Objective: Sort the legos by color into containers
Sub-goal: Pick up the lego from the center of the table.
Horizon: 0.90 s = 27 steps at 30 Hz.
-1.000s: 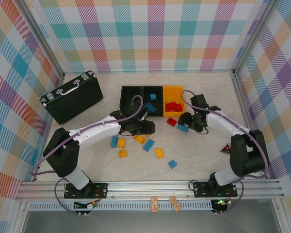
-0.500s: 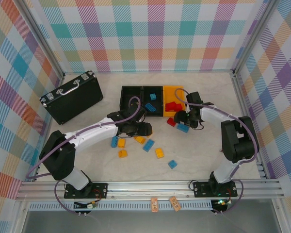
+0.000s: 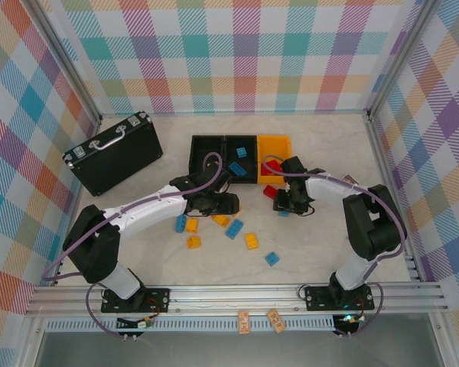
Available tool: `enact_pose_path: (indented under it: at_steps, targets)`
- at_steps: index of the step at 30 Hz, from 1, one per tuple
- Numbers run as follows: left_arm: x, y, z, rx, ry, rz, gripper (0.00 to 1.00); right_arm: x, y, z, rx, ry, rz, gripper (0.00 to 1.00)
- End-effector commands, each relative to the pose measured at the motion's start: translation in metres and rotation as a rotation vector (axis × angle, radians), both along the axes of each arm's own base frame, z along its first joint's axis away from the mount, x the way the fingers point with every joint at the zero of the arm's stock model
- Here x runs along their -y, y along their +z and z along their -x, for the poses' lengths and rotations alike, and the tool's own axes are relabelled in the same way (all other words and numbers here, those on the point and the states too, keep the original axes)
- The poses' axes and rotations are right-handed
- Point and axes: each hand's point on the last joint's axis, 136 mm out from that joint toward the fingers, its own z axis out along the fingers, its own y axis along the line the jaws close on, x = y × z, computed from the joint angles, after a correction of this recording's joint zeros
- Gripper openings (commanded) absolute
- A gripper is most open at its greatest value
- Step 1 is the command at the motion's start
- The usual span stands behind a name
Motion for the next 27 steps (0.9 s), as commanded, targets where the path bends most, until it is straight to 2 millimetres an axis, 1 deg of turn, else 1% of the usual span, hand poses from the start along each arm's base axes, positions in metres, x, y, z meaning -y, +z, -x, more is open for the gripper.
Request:
enact_pose_path:
  at_steps: [1,3,6,10,15,18,21,27]
  targets:
    - [0.0,-0.006,0.006,-0.016,-0.005,-0.003,0.62,0.009,0.001,-0.001,-0.014,-0.028,0.079,0.35]
    - [-0.003,-0.005,0.007,-0.013,0.001,-0.004,0.62,0.009,0.004,-0.001,-0.005,-0.017,0.104,0.28]
    - [-0.007,-0.001,0.009,0.0,0.014,-0.001,0.62,0.005,0.014,0.001,0.01,0.007,0.116,0.24]
    - [-0.016,0.008,0.011,0.037,0.045,0.021,0.62,-0.006,0.039,0.004,0.047,0.03,0.074,0.23]
    - [-0.028,0.015,0.013,0.066,0.089,0.055,0.63,-0.025,0.077,-0.001,0.11,0.054,0.003,0.23]
    - [-0.035,0.017,0.013,0.072,0.114,0.076,0.63,-0.043,0.097,-0.011,0.145,0.08,-0.037,0.23]
    - [-0.04,0.019,0.013,0.077,0.129,0.087,0.63,-0.063,0.112,-0.024,0.171,0.113,-0.06,0.23]
    - [-0.049,0.026,0.012,0.094,0.15,0.096,0.63,-0.095,0.127,-0.059,0.201,0.163,-0.071,0.23]
